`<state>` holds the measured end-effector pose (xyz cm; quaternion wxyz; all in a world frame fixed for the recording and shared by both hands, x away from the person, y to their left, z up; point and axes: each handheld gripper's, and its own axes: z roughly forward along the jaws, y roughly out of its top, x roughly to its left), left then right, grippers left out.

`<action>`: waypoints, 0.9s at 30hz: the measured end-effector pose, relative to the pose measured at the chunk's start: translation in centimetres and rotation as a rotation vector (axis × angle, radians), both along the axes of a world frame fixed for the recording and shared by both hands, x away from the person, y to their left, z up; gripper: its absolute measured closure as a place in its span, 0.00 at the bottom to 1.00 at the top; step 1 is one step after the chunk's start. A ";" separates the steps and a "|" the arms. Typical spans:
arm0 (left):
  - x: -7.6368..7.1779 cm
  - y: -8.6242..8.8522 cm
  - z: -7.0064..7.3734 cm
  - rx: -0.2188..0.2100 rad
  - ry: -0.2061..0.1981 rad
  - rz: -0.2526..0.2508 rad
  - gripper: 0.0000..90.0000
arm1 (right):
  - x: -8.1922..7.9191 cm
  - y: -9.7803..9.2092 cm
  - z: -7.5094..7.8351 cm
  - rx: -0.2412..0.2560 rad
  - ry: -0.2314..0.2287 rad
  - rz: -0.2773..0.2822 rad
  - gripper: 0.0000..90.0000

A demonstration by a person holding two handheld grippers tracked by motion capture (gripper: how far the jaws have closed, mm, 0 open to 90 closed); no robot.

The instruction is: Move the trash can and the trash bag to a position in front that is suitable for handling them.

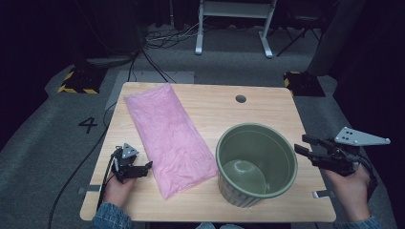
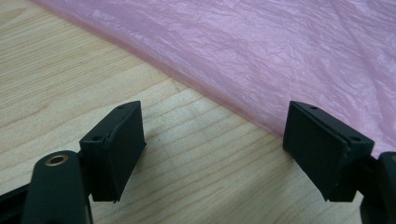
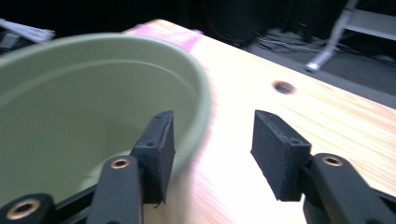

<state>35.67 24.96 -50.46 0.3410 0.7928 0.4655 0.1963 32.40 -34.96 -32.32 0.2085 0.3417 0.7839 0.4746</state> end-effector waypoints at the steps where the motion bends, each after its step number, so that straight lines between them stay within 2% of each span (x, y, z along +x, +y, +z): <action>1: 0.0 0.0 0.0 -0.001 0.000 0.001 0.23 | 0.2 -0.5 -0.3 -0.005 -0.005 -0.023 0.53; 5: 0.0 0.0 0.0 0.001 0.000 0.003 0.23 | 1.1 -2.2 -2.4 -0.028 0.015 -0.106 0.51; 11: -0.1 0.0 0.0 0.001 0.001 0.004 0.23 | 2.4 -3.7 -6.7 -0.053 0.105 -0.181 0.52; 16: -0.1 0.0 0.0 -0.002 0.002 0.004 0.23 | 2.5 -3.4 -10.5 -0.103 0.162 -0.192 0.53; 22: -0.1 0.0 0.0 -0.003 0.002 0.002 0.23 | 2.3 -2.4 -14.7 -0.183 0.186 -0.198 0.55; 27: -0.1 0.1 0.0 0.000 0.001 0.000 0.23 | 2.7 -2.0 -16.8 -0.171 0.215 -0.203 0.53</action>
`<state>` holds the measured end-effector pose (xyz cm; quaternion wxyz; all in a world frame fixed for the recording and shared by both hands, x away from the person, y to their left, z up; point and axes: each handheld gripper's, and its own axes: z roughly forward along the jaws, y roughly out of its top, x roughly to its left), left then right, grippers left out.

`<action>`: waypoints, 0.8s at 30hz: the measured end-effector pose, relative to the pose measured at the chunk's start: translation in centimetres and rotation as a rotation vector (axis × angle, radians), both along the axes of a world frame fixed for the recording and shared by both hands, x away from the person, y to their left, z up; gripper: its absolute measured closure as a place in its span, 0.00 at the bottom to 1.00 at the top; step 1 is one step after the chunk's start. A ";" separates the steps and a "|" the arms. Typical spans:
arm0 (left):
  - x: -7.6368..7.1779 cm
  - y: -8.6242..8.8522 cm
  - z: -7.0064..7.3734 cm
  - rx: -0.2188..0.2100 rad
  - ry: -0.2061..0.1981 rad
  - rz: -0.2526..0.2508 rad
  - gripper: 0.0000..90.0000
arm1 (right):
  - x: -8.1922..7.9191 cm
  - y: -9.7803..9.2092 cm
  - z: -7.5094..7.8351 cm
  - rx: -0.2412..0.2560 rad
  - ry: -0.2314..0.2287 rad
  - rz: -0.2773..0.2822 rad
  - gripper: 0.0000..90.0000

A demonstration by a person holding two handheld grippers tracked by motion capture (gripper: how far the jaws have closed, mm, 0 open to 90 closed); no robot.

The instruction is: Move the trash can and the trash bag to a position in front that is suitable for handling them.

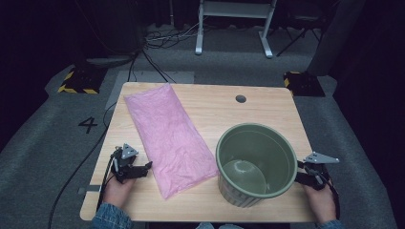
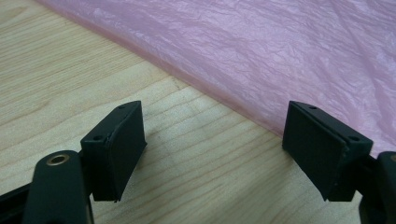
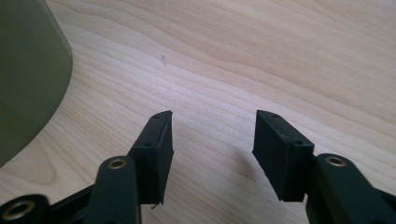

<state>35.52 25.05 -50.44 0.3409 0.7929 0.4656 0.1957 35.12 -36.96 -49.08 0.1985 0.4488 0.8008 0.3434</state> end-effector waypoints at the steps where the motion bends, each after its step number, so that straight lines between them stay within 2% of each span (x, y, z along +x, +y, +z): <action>1: 0.0 0.0 0.0 0.000 -0.001 0.000 0.24 | 0.1 0.1 -0.3 0.003 0.000 -0.001 0.52; 5: -0.1 0.1 0.0 -0.007 -0.001 0.006 0.26 | 0.2 0.6 -1.2 0.029 -0.038 -0.014 0.45; 8: -0.1 0.2 0.1 0.002 0.003 0.014 0.28 | 0.4 0.9 -1.2 0.027 -0.034 -0.028 0.40; 10: -0.3 0.2 0.3 0.023 -0.011 0.032 0.31 | 0.3 1.4 -1.2 0.023 -0.032 -0.052 0.37; 15: -0.2 0.3 0.5 0.029 0.000 0.041 0.33 | 0.2 2.9 -1.2 0.019 -0.035 -0.025 0.37; 18: 0.1 0.5 1.4 0.025 -0.016 0.063 0.33 | 0.1 3.3 -1.2 0.021 -0.034 -0.008 0.37; 20: 0.5 0.6 1.9 0.020 -0.009 0.071 0.32 | 0.0 3.6 -1.2 0.023 -0.033 0.020 0.37; 24: 2.1 0.9 2.7 0.011 0.033 0.098 0.30 | 0.0 4.2 -1.3 0.022 -0.032 0.060 0.37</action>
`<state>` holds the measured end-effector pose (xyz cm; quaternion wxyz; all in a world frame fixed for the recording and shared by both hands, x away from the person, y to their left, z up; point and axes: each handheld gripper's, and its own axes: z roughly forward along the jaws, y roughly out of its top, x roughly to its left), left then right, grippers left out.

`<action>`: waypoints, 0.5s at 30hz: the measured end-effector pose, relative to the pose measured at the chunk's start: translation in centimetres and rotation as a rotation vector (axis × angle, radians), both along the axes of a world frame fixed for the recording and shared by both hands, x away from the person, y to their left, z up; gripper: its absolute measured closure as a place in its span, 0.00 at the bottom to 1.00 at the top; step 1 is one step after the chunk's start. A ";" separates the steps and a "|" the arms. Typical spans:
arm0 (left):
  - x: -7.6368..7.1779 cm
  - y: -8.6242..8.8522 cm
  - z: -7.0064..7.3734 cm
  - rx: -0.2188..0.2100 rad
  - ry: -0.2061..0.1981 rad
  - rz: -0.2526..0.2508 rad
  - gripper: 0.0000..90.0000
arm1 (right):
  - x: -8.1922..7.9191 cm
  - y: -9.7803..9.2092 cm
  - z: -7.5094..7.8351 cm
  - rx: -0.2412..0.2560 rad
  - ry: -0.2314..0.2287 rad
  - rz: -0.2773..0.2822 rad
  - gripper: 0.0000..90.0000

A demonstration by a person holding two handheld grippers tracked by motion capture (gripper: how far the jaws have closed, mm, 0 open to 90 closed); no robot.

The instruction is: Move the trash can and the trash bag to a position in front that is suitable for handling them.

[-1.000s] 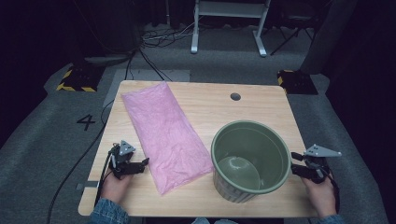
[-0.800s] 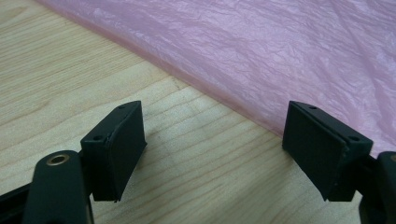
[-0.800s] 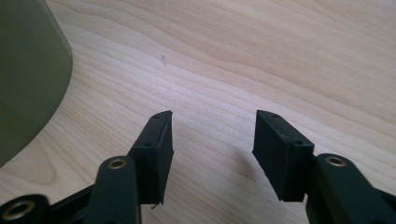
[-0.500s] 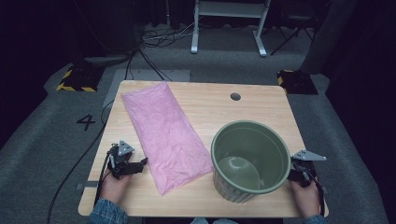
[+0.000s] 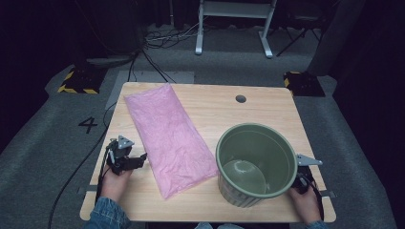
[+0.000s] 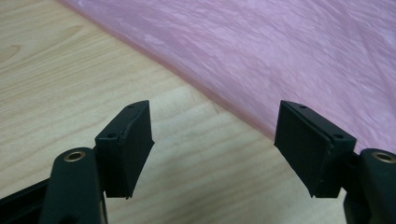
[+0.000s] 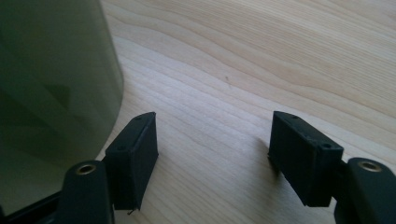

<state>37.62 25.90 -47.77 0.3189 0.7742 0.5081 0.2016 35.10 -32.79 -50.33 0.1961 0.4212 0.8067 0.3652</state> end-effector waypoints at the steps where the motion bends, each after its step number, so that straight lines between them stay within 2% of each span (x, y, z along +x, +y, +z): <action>1: 0.5 0.1 0.1 -0.011 0.009 0.001 0.30 | 0.0 0.0 0.0 0.000 0.001 0.005 0.37; 5: 2.0 0.3 0.0 -0.057 0.041 0.021 0.31 | -0.2 0.6 0.0 0.001 0.001 0.036 0.37; 6: 2.4 0.2 0.0 -0.054 0.045 0.024 0.31 | -0.2 1.0 0.0 -0.001 0.003 0.048 0.39; 10: 3.7 -0.6 0.0 0.024 0.046 0.028 0.29 | -0.4 2.0 0.0 0.002 0.000 0.053 0.41; 13: 4.7 -1.0 0.1 0.018 0.054 0.032 0.27 | -0.4 2.3 0.0 0.000 0.000 0.051 0.41; 15: 5.4 -1.2 0.0 0.034 0.064 0.037 0.26 | -0.4 2.5 0.0 0.004 0.001 0.050 0.41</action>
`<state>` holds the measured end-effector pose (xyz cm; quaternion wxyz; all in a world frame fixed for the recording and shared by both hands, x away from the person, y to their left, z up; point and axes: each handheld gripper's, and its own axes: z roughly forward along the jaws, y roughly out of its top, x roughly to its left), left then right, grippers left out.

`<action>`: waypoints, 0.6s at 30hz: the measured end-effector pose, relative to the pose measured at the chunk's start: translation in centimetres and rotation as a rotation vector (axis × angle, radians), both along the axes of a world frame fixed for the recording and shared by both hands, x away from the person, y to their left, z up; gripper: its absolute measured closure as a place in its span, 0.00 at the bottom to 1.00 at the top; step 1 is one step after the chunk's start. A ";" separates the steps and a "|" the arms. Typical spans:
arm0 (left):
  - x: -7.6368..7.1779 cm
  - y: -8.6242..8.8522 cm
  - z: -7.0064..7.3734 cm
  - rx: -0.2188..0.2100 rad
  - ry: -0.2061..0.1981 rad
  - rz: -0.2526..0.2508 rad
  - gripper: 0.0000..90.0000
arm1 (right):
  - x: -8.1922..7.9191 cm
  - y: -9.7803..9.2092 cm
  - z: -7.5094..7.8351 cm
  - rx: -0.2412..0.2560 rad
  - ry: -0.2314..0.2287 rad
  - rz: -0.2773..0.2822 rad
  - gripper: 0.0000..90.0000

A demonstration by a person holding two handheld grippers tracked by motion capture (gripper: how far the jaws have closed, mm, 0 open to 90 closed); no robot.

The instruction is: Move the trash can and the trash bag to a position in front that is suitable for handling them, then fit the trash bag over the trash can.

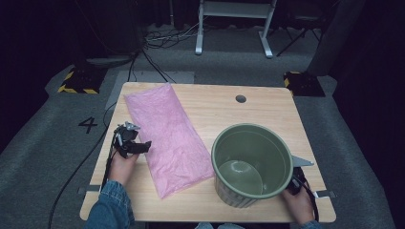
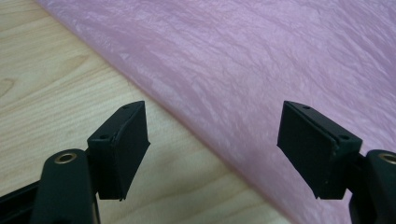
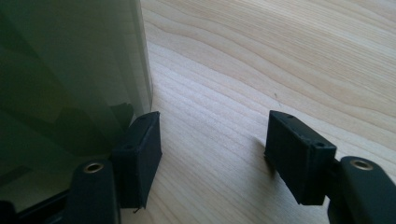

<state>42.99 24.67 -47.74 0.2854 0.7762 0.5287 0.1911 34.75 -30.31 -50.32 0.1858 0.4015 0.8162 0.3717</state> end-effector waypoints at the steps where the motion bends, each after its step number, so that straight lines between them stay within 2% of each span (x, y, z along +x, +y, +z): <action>1: 0.3 -0.1 -0.1 0.002 0.004 0.004 0.25 | 0.0 0.1 0.0 -0.002 -0.001 0.003 0.41; 4: 1.0 -0.2 -0.6 0.020 0.008 0.021 0.23 | 0.0 0.4 0.0 -0.003 0.000 0.009 0.41; 5: 1.3 -0.3 -0.9 0.058 0.032 0.033 0.23 | 0.0 0.4 0.0 -0.003 0.000 0.009 0.41; 6: 1.5 -0.4 -1.2 0.074 0.045 0.036 0.19 | 0.0 0.4 0.0 -0.003 0.000 0.009 0.41; 8: 1.9 -0.1 -1.3 0.027 0.070 0.049 0.16 | 0.0 0.4 0.0 -0.002 0.001 0.009 0.41; 11: 2.3 -0.2 -1.2 0.029 0.094 0.052 0.13 | 0.0 0.4 0.0 -0.003 0.000 0.009 0.41; 18: 2.6 -1.0 -1.5 0.014 0.070 -0.012 0.11 | 0.0 0.4 0.0 -0.003 0.000 0.009 0.41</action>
